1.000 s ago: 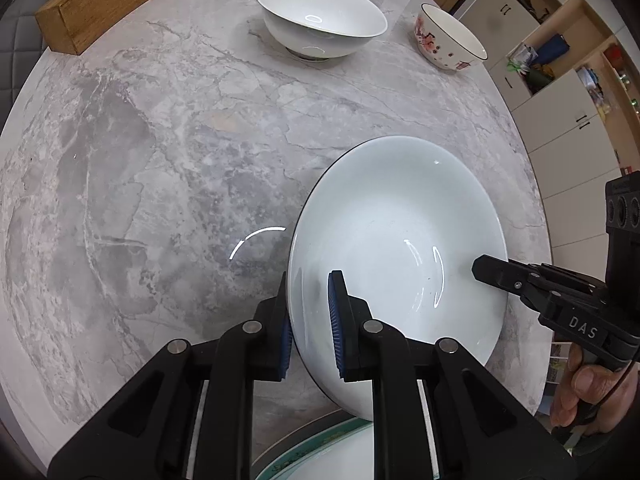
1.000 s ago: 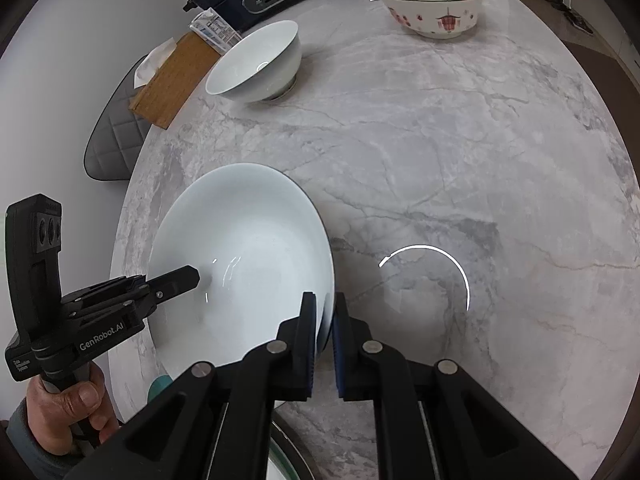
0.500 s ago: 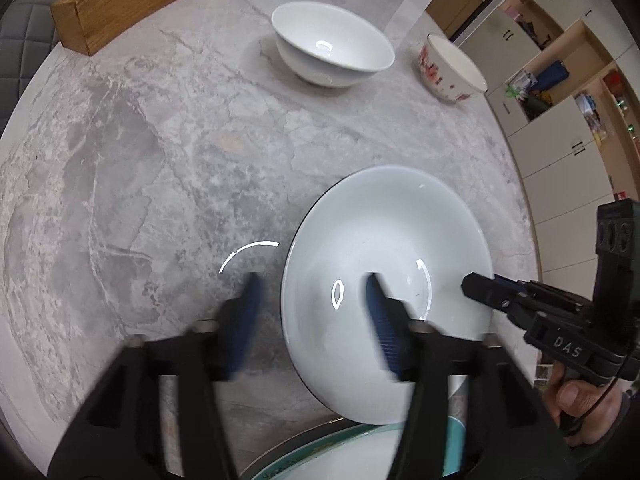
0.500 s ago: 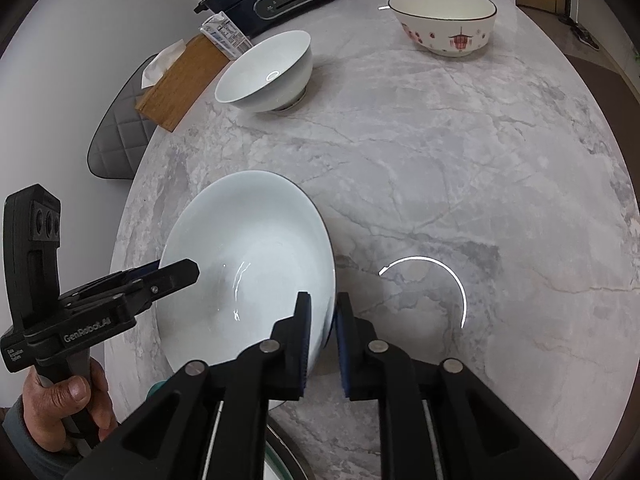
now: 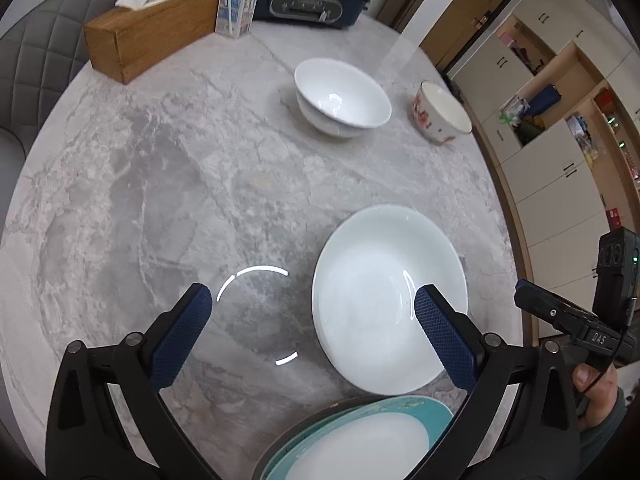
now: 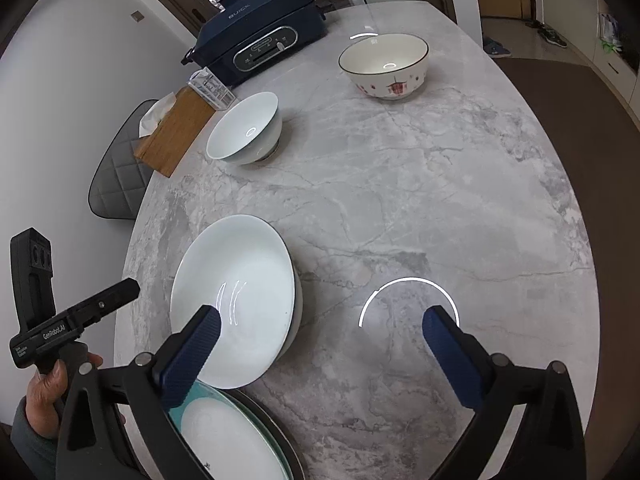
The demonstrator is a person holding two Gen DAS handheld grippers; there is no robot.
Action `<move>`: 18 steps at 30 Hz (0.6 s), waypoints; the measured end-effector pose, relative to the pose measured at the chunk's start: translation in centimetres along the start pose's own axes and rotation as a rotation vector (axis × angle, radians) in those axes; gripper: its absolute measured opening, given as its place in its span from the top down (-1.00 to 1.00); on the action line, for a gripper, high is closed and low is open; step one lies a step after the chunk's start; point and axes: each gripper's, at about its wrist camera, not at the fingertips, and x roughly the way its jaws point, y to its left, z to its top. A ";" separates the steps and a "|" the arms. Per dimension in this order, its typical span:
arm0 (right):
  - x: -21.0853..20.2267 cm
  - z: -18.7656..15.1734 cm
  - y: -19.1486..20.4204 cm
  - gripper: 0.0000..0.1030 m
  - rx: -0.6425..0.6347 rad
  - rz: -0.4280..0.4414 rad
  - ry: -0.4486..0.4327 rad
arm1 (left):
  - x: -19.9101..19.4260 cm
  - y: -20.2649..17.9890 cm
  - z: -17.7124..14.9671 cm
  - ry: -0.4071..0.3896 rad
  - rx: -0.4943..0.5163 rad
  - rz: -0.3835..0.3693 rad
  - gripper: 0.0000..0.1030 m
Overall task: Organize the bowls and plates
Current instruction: 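Move the right gripper to the smaller white bowl and grasp its rim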
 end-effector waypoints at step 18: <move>5.1 14.8 2.3 -1.00 -0.120 0.037 -0.030 | 5.6 2.1 15.5 -0.039 -0.025 0.130 -0.99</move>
